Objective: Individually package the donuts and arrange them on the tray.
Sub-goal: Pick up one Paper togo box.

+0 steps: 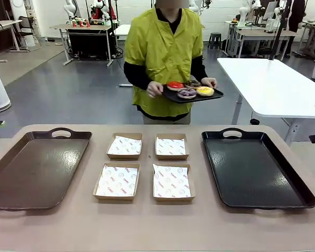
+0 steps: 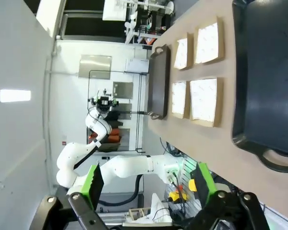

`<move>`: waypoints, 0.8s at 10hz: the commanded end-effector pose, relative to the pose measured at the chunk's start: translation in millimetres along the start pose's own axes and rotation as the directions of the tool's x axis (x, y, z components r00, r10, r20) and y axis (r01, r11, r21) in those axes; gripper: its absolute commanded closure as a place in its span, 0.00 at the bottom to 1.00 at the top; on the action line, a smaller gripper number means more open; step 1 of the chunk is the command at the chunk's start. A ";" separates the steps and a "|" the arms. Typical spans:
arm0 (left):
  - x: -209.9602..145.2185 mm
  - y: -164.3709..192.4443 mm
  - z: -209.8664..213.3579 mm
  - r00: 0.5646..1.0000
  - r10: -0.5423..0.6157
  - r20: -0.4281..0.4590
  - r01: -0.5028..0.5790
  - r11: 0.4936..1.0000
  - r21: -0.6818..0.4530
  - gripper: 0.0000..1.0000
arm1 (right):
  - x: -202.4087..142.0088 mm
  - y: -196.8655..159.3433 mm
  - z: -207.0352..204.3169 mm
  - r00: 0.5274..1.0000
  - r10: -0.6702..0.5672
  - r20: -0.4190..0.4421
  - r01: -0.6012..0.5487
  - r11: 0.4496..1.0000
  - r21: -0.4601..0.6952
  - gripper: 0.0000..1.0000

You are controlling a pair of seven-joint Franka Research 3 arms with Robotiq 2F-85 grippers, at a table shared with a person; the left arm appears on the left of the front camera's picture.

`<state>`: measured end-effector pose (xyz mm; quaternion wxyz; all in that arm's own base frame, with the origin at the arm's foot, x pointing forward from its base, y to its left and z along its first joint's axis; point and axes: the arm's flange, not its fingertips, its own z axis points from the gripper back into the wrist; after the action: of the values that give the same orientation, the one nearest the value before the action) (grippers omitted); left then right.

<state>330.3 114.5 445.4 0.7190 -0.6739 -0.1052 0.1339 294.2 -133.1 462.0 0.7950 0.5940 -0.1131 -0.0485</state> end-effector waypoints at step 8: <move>-12.9 13.1 20.7 0.998 0.041 -0.043 -0.039 0.998 0.045 0.00 | 12.5 -29.6 11.0 0.999 -0.030 0.012 0.031 0.999 -0.028 0.00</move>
<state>307.5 130.7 434.1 0.7366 -0.6612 -0.0612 0.1284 306.3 -154.0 439.7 0.8051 0.5800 -0.1065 -0.0646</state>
